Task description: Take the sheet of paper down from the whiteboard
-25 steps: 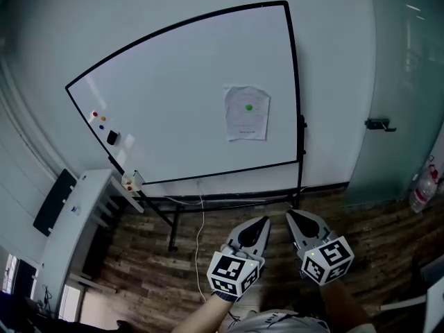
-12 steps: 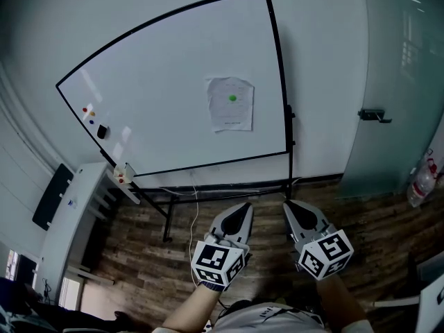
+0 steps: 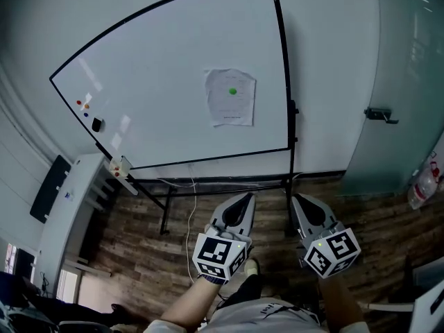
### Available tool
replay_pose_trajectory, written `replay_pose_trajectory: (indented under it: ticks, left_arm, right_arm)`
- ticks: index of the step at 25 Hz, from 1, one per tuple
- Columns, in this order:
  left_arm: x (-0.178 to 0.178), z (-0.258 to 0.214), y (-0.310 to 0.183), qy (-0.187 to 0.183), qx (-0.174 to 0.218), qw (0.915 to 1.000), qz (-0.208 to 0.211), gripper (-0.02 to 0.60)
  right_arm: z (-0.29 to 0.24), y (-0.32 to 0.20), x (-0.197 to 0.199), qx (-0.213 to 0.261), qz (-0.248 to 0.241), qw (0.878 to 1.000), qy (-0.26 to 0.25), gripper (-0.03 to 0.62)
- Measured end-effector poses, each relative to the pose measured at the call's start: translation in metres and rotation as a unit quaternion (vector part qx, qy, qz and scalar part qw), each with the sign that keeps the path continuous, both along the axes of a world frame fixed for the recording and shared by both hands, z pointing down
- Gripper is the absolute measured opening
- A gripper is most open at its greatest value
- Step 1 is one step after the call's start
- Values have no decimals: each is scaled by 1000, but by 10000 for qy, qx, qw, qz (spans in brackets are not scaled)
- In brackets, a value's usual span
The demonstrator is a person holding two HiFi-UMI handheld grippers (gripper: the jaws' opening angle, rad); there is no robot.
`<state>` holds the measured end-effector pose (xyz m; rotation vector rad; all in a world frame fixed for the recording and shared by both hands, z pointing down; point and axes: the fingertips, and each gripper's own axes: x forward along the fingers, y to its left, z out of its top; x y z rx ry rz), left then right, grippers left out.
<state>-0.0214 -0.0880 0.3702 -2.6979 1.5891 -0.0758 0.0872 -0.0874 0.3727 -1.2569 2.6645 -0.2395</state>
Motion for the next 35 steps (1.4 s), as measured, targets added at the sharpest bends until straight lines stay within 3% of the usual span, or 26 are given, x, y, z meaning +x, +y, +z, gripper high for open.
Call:
replay_pose_trajectory:
  ticks: [7, 18, 26, 35]
  left_arm:
    - [-25, 5, -66, 209, 54, 9997, 70, 12]
    - [-90, 3, -206, 184, 208, 9995, 120, 14]
    - [-97, 11, -280, 226, 232, 9993, 204, 14]
    - [-96, 4, -359, 252, 446, 9973, -530, 14]
  right_arm:
    - [0, -63, -29, -5, 96, 9997, 225, 14]
    - [-5, -200, -92, -79, 415, 9984, 384, 14]
    - [3, -263, -104, -162, 636, 9962, 572, 14]
    - [-5, -353, -100, 25, 185, 9992, 359, 14]
